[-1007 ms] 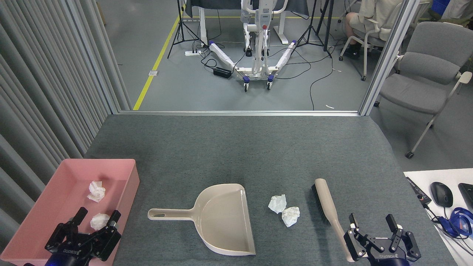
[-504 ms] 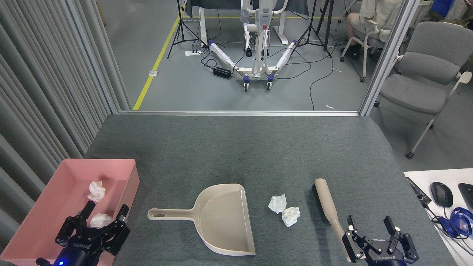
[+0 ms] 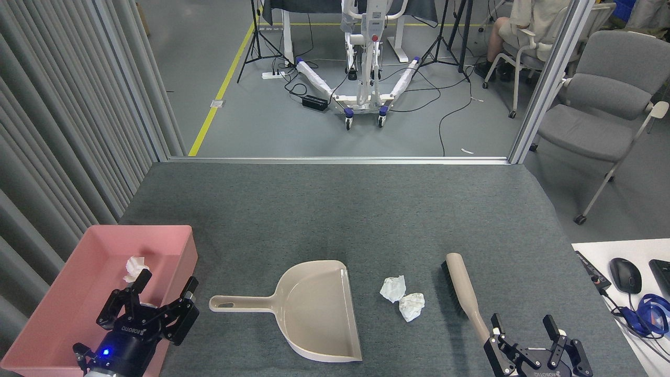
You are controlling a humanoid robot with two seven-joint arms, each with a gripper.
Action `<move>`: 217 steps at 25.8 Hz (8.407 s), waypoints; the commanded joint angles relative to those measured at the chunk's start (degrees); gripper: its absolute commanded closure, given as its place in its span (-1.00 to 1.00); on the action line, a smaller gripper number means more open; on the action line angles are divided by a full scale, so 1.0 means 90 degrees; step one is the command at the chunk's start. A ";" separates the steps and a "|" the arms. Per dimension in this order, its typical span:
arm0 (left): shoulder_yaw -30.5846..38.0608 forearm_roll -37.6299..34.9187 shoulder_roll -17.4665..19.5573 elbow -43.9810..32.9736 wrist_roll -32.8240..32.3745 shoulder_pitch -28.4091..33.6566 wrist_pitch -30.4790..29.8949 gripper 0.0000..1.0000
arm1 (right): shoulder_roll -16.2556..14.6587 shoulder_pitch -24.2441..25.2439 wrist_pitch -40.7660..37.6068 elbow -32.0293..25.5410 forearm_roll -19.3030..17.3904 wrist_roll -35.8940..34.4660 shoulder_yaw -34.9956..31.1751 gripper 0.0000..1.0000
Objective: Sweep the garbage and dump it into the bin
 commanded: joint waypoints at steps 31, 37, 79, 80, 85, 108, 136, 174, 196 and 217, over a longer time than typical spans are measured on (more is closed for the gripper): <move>0.0044 0.0102 -0.0528 -0.0755 -0.0075 0.0341 -0.0027 -0.98 | 0.0375 0.0139 0.0049 0.0441 0.0043 -0.0024 0.0215 -0.96; 0.0034 0.0082 -0.0616 -0.0745 -0.0056 0.0390 -0.0017 -0.98 | 0.0414 0.0139 0.0049 0.0509 0.0053 -0.0034 0.0244 -0.96; -0.1128 0.2914 -0.1222 -0.0706 0.0286 0.1357 -0.0896 -0.92 | 0.0589 -0.0222 0.0069 0.1115 0.0053 -0.0171 0.0566 -0.71; -0.1186 0.2914 -0.1300 -0.0677 0.0286 0.1298 -0.0682 -0.92 | 0.0589 -0.0222 0.0059 0.1115 0.0053 -0.0181 0.0566 -0.66; -0.1382 0.2914 -0.1778 -0.0423 0.0286 0.1064 -0.0164 -0.92 | 0.0589 -0.0222 0.0049 0.1125 0.0053 -0.0220 0.0566 -0.35; -0.1128 0.3988 -0.2403 0.1462 0.0403 -0.0079 0.0422 -0.67 | 0.0589 -0.0173 -0.0136 0.1125 0.0043 -0.0268 0.0556 0.30; -0.0679 0.4301 -0.2394 0.2624 0.0784 -0.0958 0.0393 -0.15 | 0.0638 0.0266 -0.0732 0.1008 0.0053 -0.0376 0.0635 1.00; -0.0679 0.4623 -0.2198 0.2614 0.0891 -0.0860 -0.0418 1.00 | 0.1068 -0.0154 -0.0048 0.0363 -0.0211 -0.0366 0.2256 1.00; -0.0747 0.6723 -0.0333 0.0105 0.1516 0.0009 0.0237 1.00 | 0.0189 -0.0232 -0.0420 0.0656 -0.0679 -0.0366 0.0478 1.00; -0.0649 0.7074 0.0653 0.0222 0.1585 0.0585 -0.0779 1.00 | 0.0033 -0.0476 -0.0478 0.1252 -0.0709 -0.0386 0.0322 1.00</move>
